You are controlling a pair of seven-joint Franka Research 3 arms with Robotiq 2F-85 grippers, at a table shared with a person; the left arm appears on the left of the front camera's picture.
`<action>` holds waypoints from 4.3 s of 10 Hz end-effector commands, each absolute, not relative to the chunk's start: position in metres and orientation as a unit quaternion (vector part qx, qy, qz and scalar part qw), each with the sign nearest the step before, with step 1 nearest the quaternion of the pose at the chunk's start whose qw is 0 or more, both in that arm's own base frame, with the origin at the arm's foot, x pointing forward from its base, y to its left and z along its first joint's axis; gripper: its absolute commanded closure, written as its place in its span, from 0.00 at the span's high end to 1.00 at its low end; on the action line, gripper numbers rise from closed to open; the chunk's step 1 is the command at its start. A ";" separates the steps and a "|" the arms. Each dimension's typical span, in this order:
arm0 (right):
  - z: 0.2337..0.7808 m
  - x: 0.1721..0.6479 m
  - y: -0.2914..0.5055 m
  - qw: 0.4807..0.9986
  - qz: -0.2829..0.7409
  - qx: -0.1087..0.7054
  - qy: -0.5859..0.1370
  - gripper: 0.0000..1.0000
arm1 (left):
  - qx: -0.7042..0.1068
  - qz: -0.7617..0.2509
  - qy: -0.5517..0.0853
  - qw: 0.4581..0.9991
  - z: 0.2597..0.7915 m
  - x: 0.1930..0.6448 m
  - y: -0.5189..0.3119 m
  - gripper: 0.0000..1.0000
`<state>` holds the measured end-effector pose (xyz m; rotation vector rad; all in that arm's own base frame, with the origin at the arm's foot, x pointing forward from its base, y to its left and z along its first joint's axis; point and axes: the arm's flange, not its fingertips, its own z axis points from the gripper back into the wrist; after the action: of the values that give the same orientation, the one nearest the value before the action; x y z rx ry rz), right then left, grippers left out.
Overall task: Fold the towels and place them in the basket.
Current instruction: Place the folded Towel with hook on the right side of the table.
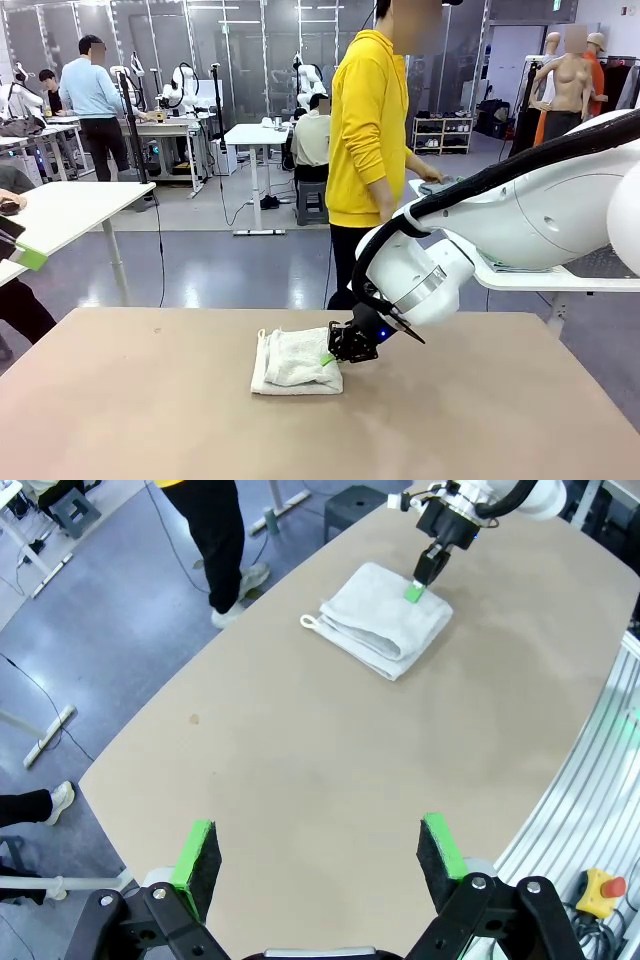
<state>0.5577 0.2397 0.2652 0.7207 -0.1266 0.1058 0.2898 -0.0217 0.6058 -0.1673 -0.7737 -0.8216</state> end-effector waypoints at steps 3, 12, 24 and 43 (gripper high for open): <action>0.297 0.531 0.205 0.937 0.060 0.333 -0.082 0.00 | -0.074 -0.389 -0.364 0.843 0.605 0.291 -0.022 1.00; 0.285 0.451 0.032 0.970 -0.029 0.223 -0.095 0.00 | -0.074 -0.389 -0.364 0.843 0.605 0.291 -0.022 1.00; 0.325 0.416 -0.052 0.976 -0.110 0.130 -0.135 0.00 | -0.074 -0.389 -0.364 0.843 0.605 0.291 -0.022 1.00; 0.577 0.338 0.076 0.962 0.167 0.006 -0.217 1.00 | -0.074 -0.389 -0.364 0.843 0.605 0.291 -0.022 1.00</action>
<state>0.3459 0.0672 0.5480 0.0425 -0.4714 0.3009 0.2902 -0.0221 0.6050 -0.1685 -0.7716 -0.8226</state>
